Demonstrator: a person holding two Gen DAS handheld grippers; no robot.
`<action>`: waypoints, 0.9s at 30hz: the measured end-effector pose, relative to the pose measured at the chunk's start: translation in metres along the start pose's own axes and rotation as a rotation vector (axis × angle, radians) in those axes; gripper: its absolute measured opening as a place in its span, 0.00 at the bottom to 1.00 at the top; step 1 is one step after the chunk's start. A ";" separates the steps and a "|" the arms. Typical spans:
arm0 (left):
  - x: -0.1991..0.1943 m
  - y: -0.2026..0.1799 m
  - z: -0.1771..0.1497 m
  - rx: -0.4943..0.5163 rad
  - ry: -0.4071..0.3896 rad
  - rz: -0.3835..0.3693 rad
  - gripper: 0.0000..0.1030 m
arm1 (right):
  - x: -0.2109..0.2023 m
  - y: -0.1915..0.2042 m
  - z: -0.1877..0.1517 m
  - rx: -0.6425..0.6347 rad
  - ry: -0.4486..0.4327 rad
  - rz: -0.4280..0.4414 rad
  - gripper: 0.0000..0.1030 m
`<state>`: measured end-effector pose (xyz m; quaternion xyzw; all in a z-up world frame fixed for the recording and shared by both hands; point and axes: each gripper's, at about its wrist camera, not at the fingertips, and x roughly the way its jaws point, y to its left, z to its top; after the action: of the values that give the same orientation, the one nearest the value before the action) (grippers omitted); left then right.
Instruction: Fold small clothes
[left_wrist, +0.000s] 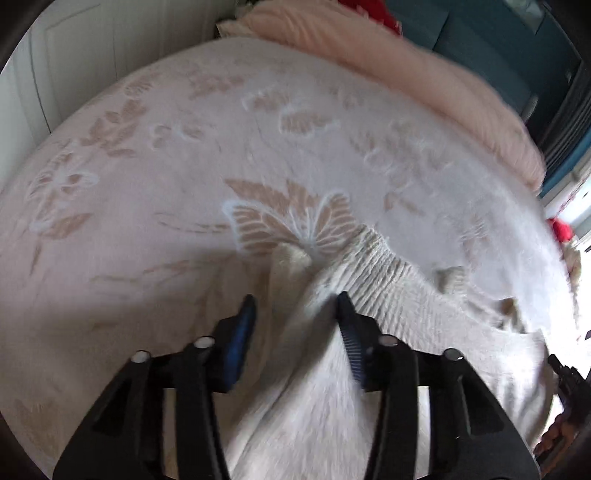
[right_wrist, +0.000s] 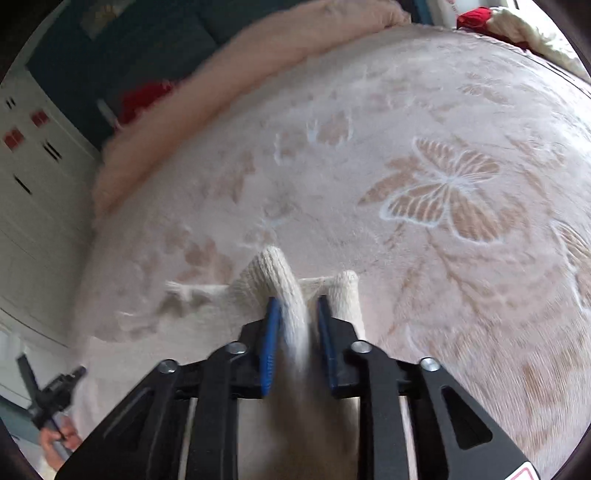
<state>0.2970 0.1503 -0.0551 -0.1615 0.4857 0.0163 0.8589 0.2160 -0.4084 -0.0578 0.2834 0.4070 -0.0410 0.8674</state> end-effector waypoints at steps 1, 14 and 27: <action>-0.017 0.007 -0.004 0.003 -0.008 -0.005 0.52 | -0.021 -0.003 -0.009 0.002 -0.025 0.009 0.43; -0.083 0.089 -0.156 -0.401 0.070 -0.182 0.83 | -0.091 -0.042 -0.182 0.123 0.114 0.094 0.66; -0.088 0.059 -0.096 -0.463 0.086 -0.291 0.12 | -0.095 0.004 -0.112 0.275 0.005 0.273 0.14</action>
<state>0.1601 0.1899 -0.0419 -0.4223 0.4767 -0.0037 0.7710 0.0774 -0.3615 -0.0433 0.4520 0.3575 0.0225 0.8169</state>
